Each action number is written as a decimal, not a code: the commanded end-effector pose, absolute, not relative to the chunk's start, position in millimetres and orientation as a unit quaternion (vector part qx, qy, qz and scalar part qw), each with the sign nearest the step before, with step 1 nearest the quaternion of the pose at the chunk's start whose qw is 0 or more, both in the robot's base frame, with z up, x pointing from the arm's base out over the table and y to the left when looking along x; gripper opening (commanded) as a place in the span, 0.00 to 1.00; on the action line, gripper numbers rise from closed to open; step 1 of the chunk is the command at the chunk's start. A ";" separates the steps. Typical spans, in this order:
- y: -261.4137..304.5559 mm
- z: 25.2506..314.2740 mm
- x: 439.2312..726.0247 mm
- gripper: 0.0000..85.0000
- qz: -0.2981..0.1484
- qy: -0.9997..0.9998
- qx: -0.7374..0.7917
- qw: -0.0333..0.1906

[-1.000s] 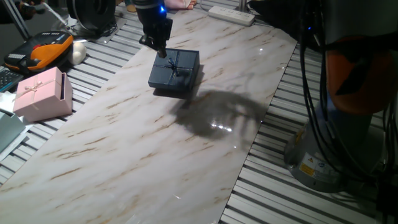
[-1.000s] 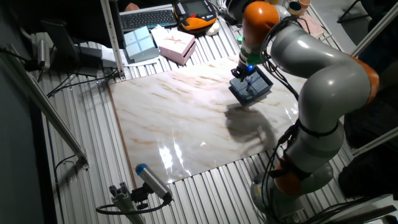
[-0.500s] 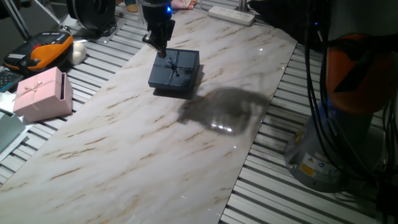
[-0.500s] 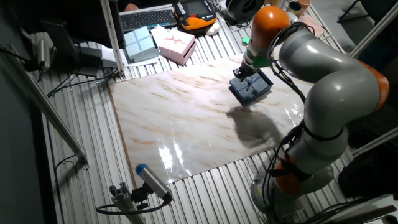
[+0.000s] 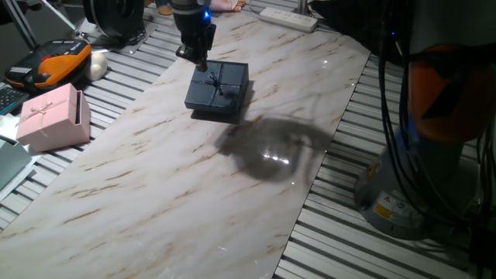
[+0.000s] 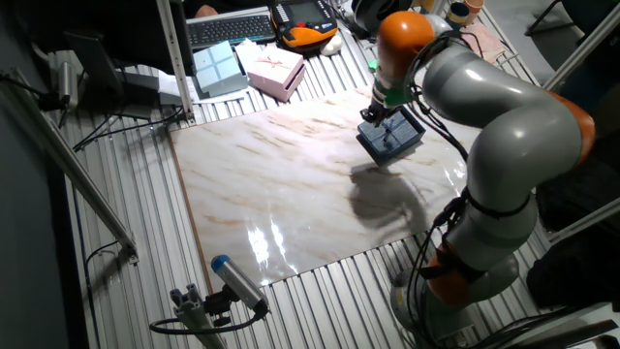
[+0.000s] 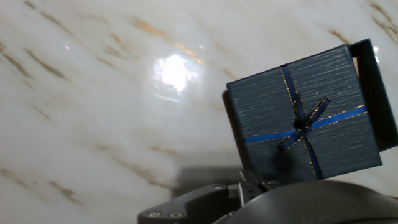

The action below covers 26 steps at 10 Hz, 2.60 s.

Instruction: Slide the outer casing onto the gift box

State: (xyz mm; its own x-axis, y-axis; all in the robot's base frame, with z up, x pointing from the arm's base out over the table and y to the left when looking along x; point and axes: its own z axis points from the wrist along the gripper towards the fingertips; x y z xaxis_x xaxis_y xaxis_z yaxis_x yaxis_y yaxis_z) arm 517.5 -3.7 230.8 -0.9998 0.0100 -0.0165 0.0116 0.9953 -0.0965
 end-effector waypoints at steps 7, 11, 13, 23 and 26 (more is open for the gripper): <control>-8.4 168.2 512.7 0.00 -0.082 0.996 -0.012 0.021; -9.4 150.4 518.0 0.00 -0.074 0.997 -0.011 0.007; -8.9 137.9 520.1 0.00 -0.064 0.998 -0.006 -0.001; -14.3 90.0 524.7 0.00 -0.085 0.996 -0.009 0.011; -17.8 85.2 524.1 0.00 -0.092 0.996 -0.013 0.016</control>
State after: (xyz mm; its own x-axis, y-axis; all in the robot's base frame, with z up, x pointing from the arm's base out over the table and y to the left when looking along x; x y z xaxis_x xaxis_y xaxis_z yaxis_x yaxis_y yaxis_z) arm 524.1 -18.5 84.6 -0.9991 -0.0293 -0.0301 -0.0233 0.9828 -0.1831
